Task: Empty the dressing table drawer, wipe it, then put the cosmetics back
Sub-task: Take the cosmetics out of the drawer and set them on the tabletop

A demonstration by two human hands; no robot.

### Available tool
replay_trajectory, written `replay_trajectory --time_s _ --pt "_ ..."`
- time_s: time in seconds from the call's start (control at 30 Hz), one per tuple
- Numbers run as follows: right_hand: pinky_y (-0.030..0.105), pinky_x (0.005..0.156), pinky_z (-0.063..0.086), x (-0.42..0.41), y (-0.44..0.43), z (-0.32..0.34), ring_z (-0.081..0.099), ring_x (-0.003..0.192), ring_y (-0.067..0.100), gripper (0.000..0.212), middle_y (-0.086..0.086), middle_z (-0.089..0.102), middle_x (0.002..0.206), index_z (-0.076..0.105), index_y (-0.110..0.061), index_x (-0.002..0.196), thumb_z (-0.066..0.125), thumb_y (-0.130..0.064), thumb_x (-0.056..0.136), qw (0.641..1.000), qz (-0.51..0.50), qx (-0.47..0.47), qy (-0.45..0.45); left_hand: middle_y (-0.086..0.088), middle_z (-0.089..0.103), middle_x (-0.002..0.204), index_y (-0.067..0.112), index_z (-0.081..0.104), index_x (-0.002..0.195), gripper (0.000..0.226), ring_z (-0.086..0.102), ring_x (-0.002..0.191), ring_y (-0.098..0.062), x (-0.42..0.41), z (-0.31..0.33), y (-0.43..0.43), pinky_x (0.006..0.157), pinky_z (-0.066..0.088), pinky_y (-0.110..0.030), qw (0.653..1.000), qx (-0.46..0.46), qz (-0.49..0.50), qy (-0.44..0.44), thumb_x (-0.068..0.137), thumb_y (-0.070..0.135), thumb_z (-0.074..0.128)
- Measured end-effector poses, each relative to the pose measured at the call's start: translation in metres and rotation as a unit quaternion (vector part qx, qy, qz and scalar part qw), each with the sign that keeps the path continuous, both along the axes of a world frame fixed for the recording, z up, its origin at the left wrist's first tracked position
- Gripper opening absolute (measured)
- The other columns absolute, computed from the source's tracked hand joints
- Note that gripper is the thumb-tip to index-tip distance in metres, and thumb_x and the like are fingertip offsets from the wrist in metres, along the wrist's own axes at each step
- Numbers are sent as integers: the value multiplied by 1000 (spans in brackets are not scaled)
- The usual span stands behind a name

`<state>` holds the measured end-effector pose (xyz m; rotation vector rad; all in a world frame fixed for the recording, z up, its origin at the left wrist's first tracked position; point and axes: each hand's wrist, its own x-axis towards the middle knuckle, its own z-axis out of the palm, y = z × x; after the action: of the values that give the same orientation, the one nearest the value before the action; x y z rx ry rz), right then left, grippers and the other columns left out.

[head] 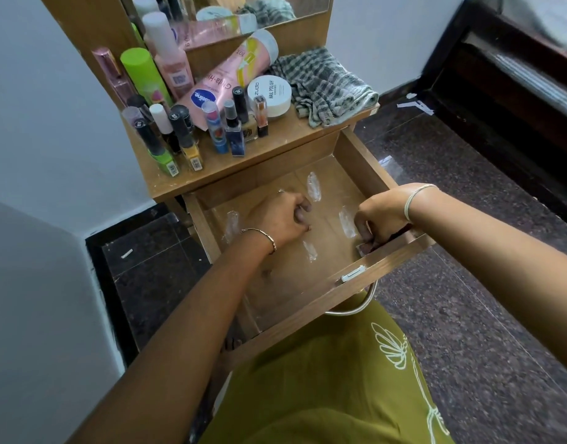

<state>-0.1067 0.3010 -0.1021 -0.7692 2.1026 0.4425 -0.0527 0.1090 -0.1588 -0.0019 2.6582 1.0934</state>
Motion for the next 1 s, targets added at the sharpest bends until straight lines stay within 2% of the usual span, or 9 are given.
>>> replay_trajectory --time_s 0.07,0.17,0.3,0.47,0.57,0.6,0.73,0.83,1.0 --pt "18 56 41 0 2 3 58 77 16 14 -10 62 79 72 -19 95 72 -23 81 999 -20 -46 -7 13 56 69 22 65 97 22 52 67 -4 4 6 -5 65 41 -19 1000 -8 5 14 77 19 75" --pt "14 62 41 -3 3 12 60 83 15 12 -10 63 86 72 -20 94 69 -16 83 992 -38 -123 -4 9 62 75 21 66 97 20 53 66 0 11 16 -15 59 36 -11 998 -11 28 50 79 22 74" --pt "18 72 46 -8 -1 41 61 86 9 12 -10 67 94 72 -22 97 69 -19 85 966 -86 -239 48 9 65 82 25 67 97 17 58 74 -3 22 34 -29 69 49 -23 994 -12 52 92 81 24 72" --pt "19 68 42 -24 -23 76 59 78 10 11 -4 67 89 72 -24 93 73 -27 82 893 -124 -399 167 15 62 78 28 65 104 20 57 73 -1 29 52 -37 74 54 -32 987 -19 89 136 84 26 67" --pt "7 59 38 -34 -44 86 57 70 1 11 -10 65 81 72 -20 91 74 -24 81 833 -173 -482 207 13 62 83 31 58 119 34 58 76 -5 34 59 -41 76 55 -36 980 -33 104 164 86 27 66" --pt "7 58 38 -38 -52 87 57 70 2 12 -9 64 80 71 -19 91 74 -23 81 821 -181 -493 224 13 61 84 32 55 124 40 58 76 -6 35 61 -42 76 55 -36 979 -43 105 171 86 28 65" --pt "28 70 45 -48 -79 81 59 79 19 20 7 68 90 71 -11 96 72 -20 79 804 -162 -495 286 12 61 88 34 43 138 53 57 80 -8 39 67 -45 77 54 -35 977 -71 99 173 89 30 62" --pt "30 73 45 -52 -89 77 54 77 16 22 6 67 92 69 -9 99 72 -18 78 798 -164 -499 295 13 59 88 34 39 140 55 57 81 -8 39 70 -45 77 54 -36 979 -75 94 164 89 30 61" --pt "36 78 49 -50 -92 73 61 84 21 21 4 69 91 68 -8 97 70 -12 77 799 -167 -499 292 16 57 83 33 38 141 56 56 81 -8 36 71 -45 74 55 -36 978 -87 84 170 89 33 60"
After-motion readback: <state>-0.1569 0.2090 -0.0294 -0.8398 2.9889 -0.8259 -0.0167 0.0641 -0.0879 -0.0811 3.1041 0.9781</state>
